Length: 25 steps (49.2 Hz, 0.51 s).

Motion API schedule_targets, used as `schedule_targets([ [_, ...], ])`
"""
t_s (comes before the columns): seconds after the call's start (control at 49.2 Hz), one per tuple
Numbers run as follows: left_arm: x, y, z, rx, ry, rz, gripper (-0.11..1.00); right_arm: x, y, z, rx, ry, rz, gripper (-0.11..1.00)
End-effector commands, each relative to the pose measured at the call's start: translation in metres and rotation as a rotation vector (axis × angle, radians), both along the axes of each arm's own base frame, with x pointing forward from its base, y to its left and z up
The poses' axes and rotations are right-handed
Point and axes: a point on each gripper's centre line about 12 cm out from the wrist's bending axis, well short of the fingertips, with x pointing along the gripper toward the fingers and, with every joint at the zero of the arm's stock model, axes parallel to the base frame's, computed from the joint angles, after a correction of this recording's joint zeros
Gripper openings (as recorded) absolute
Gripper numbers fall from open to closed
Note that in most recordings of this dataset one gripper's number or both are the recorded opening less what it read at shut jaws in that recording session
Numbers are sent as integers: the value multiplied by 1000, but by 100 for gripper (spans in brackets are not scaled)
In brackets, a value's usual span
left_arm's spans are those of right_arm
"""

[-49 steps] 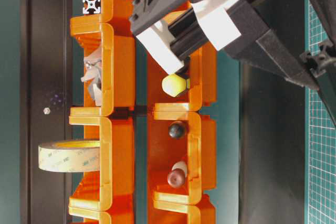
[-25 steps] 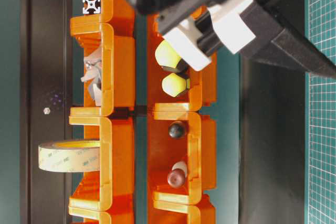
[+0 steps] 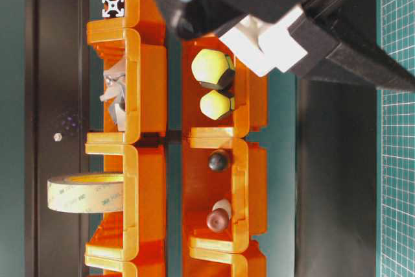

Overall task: Pick frame from container rack with right arm.
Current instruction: 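Lower the held extrusion onto the teal mat with the right gripper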

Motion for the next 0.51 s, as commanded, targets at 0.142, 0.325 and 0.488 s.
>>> schedule_targets([
  [0.142,0,-1,9,-3,-20,-4,0,1,0,6,93,-6,-48,82],
  [0.325,-2,-1,12,-3,-31,-4,0,1,-3,5,208,4,-122,83],
  [0.488,-2,-1,9,-3,-12,-8,0,-2,-5,3,272,6,-180,84],
])
